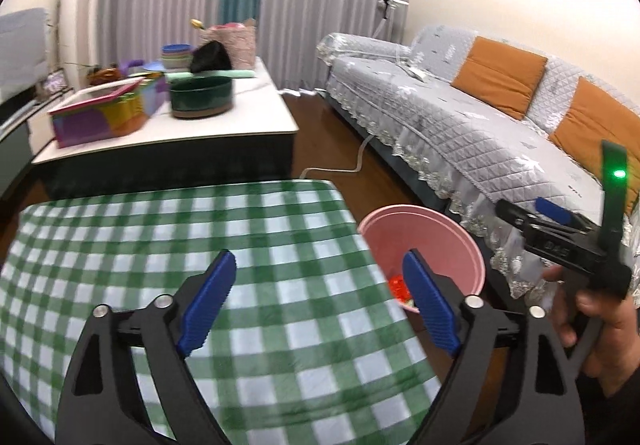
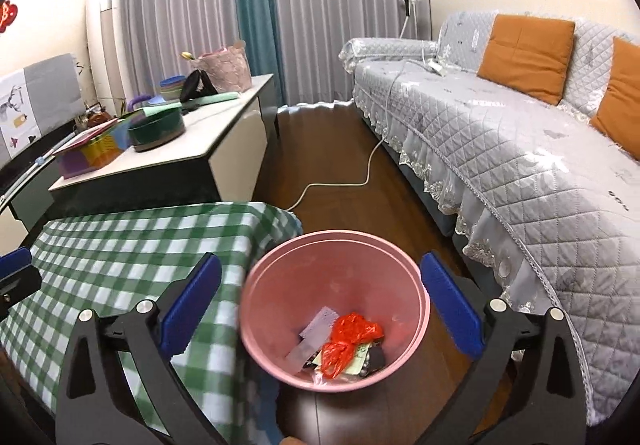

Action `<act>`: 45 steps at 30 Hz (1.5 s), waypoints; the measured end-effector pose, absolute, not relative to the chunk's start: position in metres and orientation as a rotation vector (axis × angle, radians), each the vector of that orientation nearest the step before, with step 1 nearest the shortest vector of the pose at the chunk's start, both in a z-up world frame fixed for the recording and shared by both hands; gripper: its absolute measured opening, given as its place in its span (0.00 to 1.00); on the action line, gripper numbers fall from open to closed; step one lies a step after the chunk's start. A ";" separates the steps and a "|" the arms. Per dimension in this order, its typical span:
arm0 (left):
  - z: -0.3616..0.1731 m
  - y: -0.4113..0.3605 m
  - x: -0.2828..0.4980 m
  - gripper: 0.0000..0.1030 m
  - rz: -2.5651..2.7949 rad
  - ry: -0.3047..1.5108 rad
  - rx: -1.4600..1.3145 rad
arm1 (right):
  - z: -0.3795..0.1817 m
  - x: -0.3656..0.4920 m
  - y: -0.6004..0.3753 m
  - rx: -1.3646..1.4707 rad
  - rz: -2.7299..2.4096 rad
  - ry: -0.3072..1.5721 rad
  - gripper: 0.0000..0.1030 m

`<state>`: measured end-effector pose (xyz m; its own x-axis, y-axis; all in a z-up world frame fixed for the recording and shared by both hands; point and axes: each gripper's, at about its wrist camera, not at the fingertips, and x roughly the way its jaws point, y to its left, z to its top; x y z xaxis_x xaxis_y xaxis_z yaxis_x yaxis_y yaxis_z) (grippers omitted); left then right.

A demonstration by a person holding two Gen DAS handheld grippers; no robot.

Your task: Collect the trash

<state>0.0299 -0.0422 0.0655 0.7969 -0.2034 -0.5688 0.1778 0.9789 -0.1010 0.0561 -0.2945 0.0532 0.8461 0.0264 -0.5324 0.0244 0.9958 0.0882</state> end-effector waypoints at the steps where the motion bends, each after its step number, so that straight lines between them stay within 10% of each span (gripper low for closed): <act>1: 0.066 -0.038 0.024 0.85 -0.193 0.611 -0.041 | 0.054 0.050 -0.290 0.094 0.001 0.565 0.95; 45: 0.019 0.014 -0.060 0.92 -0.020 0.678 -0.122 | 0.027 -0.051 -0.195 0.034 -0.074 0.605 0.95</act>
